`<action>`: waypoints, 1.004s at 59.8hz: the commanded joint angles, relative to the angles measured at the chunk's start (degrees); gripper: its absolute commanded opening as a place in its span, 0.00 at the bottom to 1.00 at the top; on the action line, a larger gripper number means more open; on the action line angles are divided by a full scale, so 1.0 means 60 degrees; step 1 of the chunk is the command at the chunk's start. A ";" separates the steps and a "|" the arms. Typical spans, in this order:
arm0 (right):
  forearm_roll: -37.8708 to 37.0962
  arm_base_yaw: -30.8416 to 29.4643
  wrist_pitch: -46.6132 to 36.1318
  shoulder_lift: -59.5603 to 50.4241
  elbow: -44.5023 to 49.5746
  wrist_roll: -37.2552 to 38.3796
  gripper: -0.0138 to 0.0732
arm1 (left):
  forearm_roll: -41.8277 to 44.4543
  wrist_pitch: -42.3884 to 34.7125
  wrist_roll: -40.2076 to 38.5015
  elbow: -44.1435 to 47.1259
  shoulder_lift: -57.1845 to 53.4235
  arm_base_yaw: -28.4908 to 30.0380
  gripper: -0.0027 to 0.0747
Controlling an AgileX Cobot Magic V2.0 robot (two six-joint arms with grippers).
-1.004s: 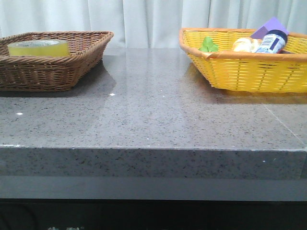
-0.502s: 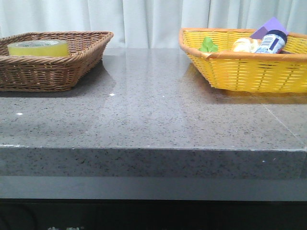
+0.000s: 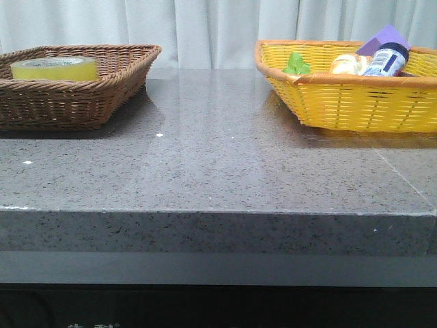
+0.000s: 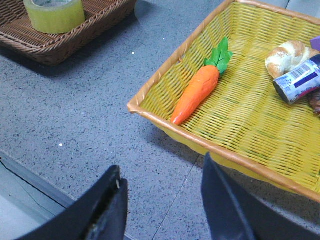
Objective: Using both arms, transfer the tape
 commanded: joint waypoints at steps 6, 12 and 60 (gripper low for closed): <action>0.0045 -0.0058 -0.0488 -0.0027 -0.0241 0.0007 0.59 | 0.0429 -0.1023 -0.0692 -0.0253 -0.0037 -0.0060 0.48; 0.0045 -0.0058 -0.0488 -0.0027 -0.0241 0.0007 0.59 | 0.0429 -0.1023 -0.0692 -0.0253 -0.0037 -0.0060 0.48; 0.0045 -0.0058 -0.0488 -0.0027 -0.0241 0.0007 0.08 | 0.0429 -0.1044 -0.0692 -0.0253 -0.0037 -0.0060 0.01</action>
